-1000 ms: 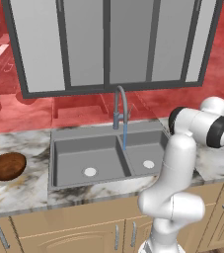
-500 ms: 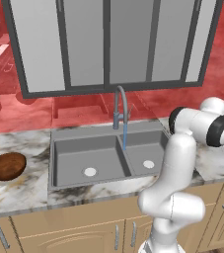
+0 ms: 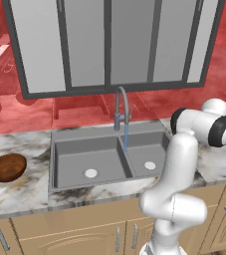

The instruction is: Rinse each bowl for a few seconds and place them down in the sink or on the counter.

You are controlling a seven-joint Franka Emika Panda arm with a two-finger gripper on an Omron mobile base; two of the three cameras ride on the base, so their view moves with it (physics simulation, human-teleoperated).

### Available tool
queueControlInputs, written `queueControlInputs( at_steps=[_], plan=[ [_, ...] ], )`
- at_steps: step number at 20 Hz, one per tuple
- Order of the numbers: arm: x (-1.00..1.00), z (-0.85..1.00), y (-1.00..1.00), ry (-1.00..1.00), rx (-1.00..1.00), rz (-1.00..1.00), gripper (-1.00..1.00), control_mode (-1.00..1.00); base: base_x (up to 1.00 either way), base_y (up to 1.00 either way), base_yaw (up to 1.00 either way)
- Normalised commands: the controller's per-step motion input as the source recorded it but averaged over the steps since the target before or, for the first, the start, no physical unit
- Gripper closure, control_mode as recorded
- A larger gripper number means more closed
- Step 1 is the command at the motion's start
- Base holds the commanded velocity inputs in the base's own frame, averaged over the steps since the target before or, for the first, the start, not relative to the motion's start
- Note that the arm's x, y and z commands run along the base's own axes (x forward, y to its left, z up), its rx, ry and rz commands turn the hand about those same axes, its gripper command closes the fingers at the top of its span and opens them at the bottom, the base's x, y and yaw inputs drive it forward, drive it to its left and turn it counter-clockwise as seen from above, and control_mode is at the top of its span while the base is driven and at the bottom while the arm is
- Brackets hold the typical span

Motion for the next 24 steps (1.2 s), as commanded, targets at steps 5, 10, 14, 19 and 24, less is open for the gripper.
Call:
queueControlInputs(
  at_steps=[5, 10, 14, 19, 24],
  plan=[
    [0.03, -0.08, -0.10, 0.00, 0.00, 0.05, -1.00, -1.00, 0.00, 0.00, 0.00],
    [0.06, -0.11, -0.06, 0.00, 0.00, 0.05, -1.00, -1.00, 0.00, 0.00, 0.00],
    [0.04, -0.18, -0.01, 0.01, 0.00, 0.04, -1.00, -1.00, 0.00, 0.00, 0.00],
    [0.00, -0.31, 0.06, 0.03, -0.01, 0.04, 1.00, -1.00, 0.00, 0.00, 0.00],
    [-0.03, -0.07, 0.01, 0.02, 0.00, 0.04, 1.00, -1.00, 0.00, 0.00, 0.00]
  ],
)
